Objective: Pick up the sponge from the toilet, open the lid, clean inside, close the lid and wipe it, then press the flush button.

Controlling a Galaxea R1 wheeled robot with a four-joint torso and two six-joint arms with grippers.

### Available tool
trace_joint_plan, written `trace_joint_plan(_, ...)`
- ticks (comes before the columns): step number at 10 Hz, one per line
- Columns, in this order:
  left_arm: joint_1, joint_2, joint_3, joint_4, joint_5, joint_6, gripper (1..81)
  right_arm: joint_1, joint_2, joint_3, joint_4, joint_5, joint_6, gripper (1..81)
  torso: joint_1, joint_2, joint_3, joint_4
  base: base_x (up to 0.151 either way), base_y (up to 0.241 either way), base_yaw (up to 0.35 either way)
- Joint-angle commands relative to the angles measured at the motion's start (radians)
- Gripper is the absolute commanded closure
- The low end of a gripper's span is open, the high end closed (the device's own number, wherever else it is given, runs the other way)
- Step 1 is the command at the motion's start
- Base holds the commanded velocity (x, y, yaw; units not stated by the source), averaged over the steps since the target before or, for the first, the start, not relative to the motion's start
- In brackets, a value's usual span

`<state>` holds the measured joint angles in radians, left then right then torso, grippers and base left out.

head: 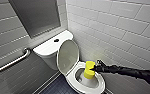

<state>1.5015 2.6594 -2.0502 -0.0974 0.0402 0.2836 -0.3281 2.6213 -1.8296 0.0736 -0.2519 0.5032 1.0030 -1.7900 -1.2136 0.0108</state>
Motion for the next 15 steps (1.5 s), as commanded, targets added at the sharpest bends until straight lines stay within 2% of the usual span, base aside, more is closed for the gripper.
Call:
trace_joint_plan(1, 0.020, -0.018, 0.021, -0.010, 0.090, 0.002, 1.0, 0.160, -0.007, 0.017, 0.015, -0.021, 0.006, 81.1, -0.002, 0.004, 0.000, 0.000, 0.000, 0.000, 0.000)
trace_joint_plan(5, 0.044, -0.015, 0.021, -0.008, 0.083, 0.002, 1.0, 0.163, 0.047, -0.049, 0.014, -0.020, 0.009, 81.1, 0.022, -0.039, 0.000, 0.000, 0.000, 0.000, 0.000)
trace_joint_plan(6, 0.055, -0.018, 0.021, -0.010, 0.053, 0.000, 1.0, 0.155, 0.065, -0.071, 0.012, -0.013, 0.009, 81.1, 0.022, -0.039, -0.059, 0.000, 0.000, 0.000, 0.000)
trace_joint_plan(8, 0.059, -0.018, 0.021, -0.011, 0.046, 0.000, 1.0, 0.152, 0.082, -0.105, 0.005, -0.010, 0.008, 81.1, 0.022, -0.039, -0.083, 0.000, 0.000, 0.000, 0.000)
trace_joint_plan(10, 0.067, -0.015, 0.022, -0.011, 0.046, 0.000, 1.0, 0.157, 0.076, -0.109, 0.003, -0.009, 0.001, 81.1, 0.022, -0.039, -0.134, 0.000, 0.000, 0.000, 0.000)
trace_joint_plan(12, 0.073, -0.015, 0.027, -0.010, 0.046, 0.000, 1.0, 0.164, 0.078, -0.117, 0.002, -0.006, -0.003, 81.1, 0.023, -0.039, -0.101, 0.000, 0.000, 0.000, 0.000)
trace_joint_plan(15, 0.087, -0.010, 0.027, -0.008, 0.041, 0.000, 1.0, 0.165, 0.104, -0.171, -0.012, 0.006, -0.005, 81.1, 0.023, -0.039, -0.108, 0.000, 0.000, 0.000, 0.000)
